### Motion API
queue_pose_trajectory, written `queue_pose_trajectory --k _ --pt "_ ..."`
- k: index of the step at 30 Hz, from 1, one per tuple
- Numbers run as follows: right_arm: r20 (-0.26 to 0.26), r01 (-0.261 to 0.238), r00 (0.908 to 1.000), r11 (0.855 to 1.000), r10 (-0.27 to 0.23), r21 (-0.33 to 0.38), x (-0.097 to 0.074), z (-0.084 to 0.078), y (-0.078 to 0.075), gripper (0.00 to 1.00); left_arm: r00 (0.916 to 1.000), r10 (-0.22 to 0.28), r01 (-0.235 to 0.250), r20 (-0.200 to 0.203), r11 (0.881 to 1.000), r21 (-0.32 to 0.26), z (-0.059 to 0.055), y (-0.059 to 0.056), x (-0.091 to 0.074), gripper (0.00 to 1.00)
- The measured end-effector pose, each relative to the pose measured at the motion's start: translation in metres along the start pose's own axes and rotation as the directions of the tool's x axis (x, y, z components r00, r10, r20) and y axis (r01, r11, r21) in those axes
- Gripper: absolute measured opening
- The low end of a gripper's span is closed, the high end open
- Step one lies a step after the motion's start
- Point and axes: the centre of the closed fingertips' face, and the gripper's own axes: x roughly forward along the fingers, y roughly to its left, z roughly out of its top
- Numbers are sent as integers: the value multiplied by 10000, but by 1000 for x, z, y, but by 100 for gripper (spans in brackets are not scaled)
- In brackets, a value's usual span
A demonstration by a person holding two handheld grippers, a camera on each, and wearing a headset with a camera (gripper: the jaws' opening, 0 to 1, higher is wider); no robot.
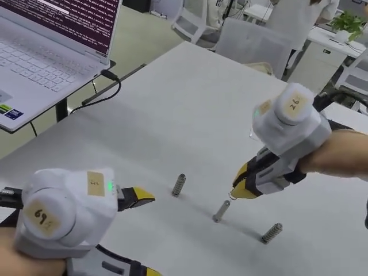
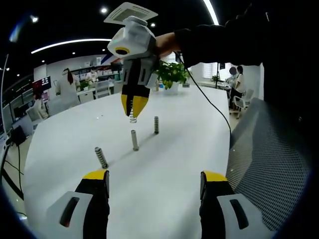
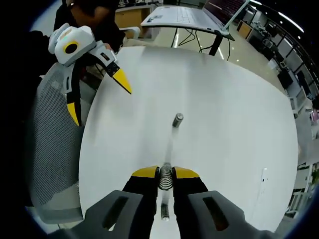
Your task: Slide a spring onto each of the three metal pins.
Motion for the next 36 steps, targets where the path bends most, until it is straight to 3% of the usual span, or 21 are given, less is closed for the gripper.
queue_pose_trajectory --k 12,23,36 --pt "-170 -76 9998 9999 77 66 14 -9 -10 8 9999 29 -30 -98 10000 -65 -4 2 -1 69" --pt "-157 -249 9996 9996 251 166 23 -11 -8 8 9998 -91 89 -180 9999 -86 -8 1 0 66" --pt "-491 -286 9984 9995 293 138 44 -18 -7 8 9997 -97 95 -202 9999 -112 -10 5 -1 66"
